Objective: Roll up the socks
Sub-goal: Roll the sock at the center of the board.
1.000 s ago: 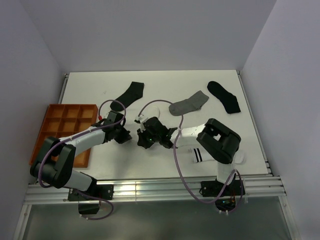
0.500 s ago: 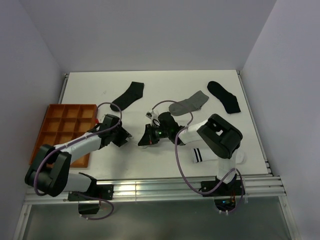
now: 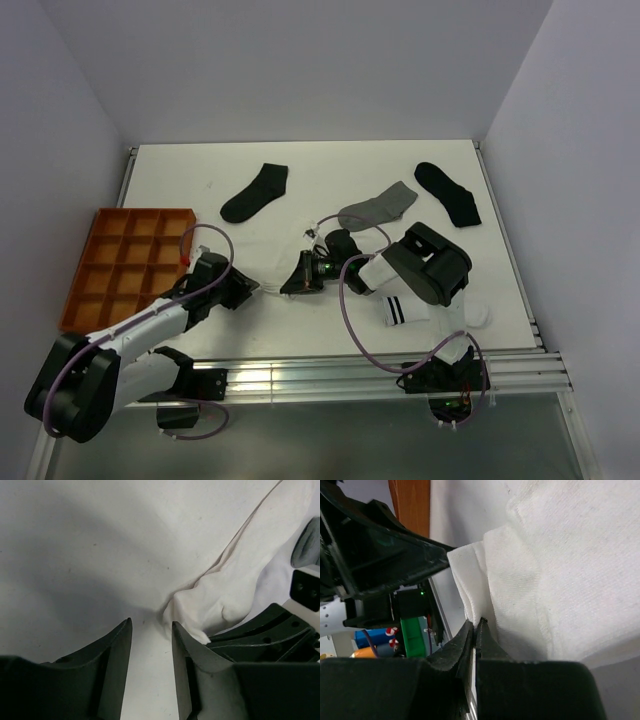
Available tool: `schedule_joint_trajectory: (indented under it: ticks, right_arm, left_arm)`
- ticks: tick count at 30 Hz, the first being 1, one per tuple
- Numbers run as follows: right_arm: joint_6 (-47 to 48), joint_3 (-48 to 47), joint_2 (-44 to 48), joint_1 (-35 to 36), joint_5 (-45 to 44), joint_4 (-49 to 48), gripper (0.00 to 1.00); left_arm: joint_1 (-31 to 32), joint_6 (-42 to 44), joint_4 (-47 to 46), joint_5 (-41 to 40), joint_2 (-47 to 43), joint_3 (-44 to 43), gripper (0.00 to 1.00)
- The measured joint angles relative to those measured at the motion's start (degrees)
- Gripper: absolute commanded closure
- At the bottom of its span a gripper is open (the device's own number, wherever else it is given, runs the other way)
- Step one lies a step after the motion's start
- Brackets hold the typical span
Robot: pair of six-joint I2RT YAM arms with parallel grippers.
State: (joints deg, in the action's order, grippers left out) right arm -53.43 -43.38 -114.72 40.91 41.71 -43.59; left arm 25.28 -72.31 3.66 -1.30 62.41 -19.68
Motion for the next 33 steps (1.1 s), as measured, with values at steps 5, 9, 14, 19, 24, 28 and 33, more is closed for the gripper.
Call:
schedule_joint_trajectory:
  ticks: [5,9,14,19,24,28,33]
  right_arm:
    - [-2.1,0.2,0.0,-0.1,0.0,-1.3,1.00]
    - [-2.7,0.3,0.0,-0.1,-0.1,-1.4,1.00]
    - [-3.0,0.3,0.0,-0.2,-0.1,-1.6,1.00]
    - [-3.3,0.3,0.0,-0.3,-0.1,-1.9,1.00]
    - [-3.4,0.3,0.0,-0.3,-0.1,-2.3,1.00]
    - [-3.4,0.3,0.0,-0.3,-0.1,-2.3,0.99]
    - [-3.7,0.3,-0.2,-0.3,-0.1,-2.3,0.99]
  left_arm:
    - [2.2,-0.5,-0.1,0.0,0.1,1.6,0.64]
    - [3.6,-1.3,-2.0,0.4,1.2,2.2,0.69]
    - [4.7,-2.3,-5.2,0.4,4.3,1.9,0.74]
    - [4.9,-3.0,-7.7,0.3,7.4,0.8,0.75]
    - [4.9,-3.6,-9.1,0.1,9.6,-0.4,0.73]
    - [4.9,-3.5,-9.3,0.0,10.1,-0.8,0.68]
    - [4.9,-3.6,-9.2,-0.4,9.4,-0.9,0.63]
